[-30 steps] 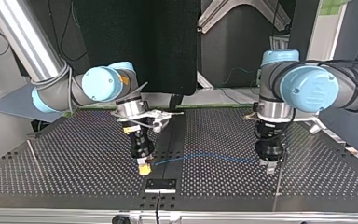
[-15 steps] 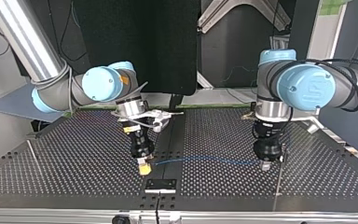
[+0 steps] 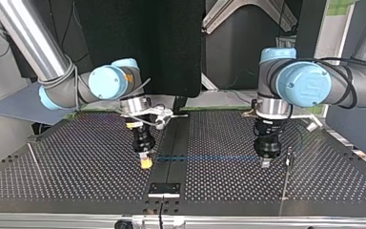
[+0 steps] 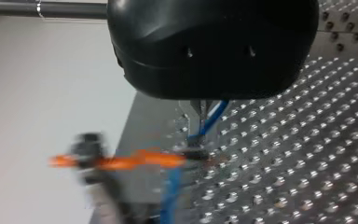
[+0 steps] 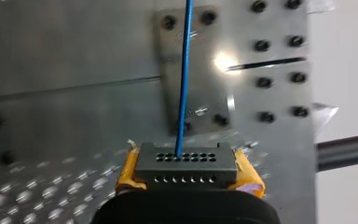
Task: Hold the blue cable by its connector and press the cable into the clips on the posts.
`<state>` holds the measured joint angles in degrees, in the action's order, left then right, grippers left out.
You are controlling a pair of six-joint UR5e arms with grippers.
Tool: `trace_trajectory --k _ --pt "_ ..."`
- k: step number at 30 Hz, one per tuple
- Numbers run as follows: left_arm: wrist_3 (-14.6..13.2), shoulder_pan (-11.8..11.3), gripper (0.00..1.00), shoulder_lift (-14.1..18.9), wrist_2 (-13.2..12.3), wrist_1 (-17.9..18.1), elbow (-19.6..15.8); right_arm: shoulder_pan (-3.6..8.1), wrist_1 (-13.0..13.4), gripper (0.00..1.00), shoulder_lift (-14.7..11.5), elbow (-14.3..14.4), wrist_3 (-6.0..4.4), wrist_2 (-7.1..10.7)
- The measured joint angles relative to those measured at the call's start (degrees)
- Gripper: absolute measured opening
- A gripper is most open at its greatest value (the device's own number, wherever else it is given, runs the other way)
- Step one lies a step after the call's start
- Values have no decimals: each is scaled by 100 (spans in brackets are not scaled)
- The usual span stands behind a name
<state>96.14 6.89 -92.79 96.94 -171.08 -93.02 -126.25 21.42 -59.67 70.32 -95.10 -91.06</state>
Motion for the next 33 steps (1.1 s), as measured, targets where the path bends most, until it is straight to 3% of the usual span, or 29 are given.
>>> trace_trajectory --k 7,20,24,33 --pt "-106 140 0 -229 30 135 -187 -25 15 0 26 326 19 -98" --pt "-126 466 0 -753 293 551 -399 -235 40 0 301 782 73 -269" --pt "-96 556 0 -824 340 694 -509 -284 162 0 364 927 73 -405" --pt "-52 738 0 -1072 463 1149 -950 -252 498 0 389 1342 61 -694"
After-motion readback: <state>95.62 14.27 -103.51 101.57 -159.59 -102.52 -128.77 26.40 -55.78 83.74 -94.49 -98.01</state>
